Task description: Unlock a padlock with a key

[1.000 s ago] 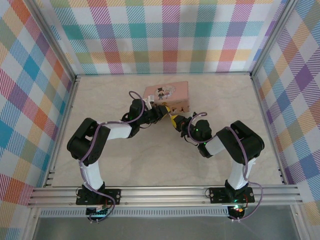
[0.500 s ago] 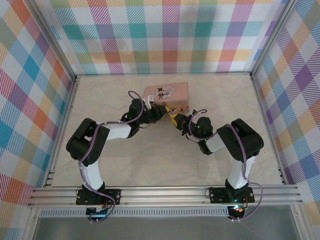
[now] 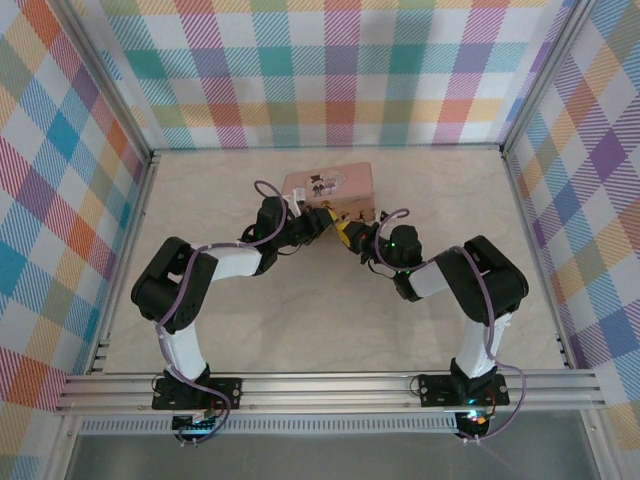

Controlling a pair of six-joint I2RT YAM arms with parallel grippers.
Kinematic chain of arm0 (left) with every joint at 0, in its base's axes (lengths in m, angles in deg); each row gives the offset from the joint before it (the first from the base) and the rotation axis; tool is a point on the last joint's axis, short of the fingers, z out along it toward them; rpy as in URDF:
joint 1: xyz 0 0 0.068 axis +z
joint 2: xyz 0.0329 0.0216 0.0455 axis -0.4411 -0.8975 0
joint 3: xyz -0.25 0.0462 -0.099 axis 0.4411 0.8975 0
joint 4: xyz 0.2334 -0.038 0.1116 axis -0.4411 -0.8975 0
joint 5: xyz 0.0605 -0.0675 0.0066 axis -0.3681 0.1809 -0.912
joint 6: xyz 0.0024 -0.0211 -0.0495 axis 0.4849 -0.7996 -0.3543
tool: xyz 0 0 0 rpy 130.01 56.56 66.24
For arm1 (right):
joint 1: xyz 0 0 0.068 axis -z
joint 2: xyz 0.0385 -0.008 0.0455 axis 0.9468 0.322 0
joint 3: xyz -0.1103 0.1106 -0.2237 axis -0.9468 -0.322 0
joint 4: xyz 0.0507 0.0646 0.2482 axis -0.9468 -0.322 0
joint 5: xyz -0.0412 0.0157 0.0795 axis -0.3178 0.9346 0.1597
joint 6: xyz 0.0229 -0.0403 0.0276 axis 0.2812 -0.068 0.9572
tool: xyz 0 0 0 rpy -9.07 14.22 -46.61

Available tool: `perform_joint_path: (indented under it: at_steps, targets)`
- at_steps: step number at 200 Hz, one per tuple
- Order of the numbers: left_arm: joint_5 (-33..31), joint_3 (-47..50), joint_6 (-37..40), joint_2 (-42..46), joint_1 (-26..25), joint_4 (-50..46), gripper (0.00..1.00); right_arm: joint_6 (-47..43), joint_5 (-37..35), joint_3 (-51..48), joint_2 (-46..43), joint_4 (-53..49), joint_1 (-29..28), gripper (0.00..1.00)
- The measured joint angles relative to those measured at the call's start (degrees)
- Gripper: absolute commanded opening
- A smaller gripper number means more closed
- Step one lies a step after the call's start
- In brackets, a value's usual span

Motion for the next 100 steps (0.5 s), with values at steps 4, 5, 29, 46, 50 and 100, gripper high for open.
perform_joint_path:
  at_steps: [4, 5, 29, 46, 50, 100]
  targets:
    - [-0.11, 0.0, -0.02, 0.0, 0.0, 0.0, 0.06, -0.26, 0.02, 0.33, -0.31, -1.01, 0.0, 0.0]
    - [-0.13, 0.0, -0.02, 0.0, 0.0, 0.02, 0.06, -0.26, 0.02, 0.37, -0.33, -1.14, 0.0, 0.0]
    - [-0.7, 0.0, 0.02, 0.09, 0.02, 0.07, 0.05, -0.59, 0.24, 1.31, -0.5, -2.6, 0.0, 0.0]
    - [-1.07, 0.0, 0.28, 0.22, 0.07, 0.02, 0.05, -0.61, 0.46, 1.77, -0.48, -3.32, 0.02, 0.0]
    - [-1.09, 0.0, 0.44, 0.28, 0.07, -0.02, 0.05, -0.63, 0.48, 1.86, -0.48, -3.48, 0.04, 0.0]
    - [-1.51, 0.02, 2.23, 1.07, 0.07, -2.99, 0.05, -1.81, 1.66, 2.03, -0.55, -5.29, 0.04, 0.1]
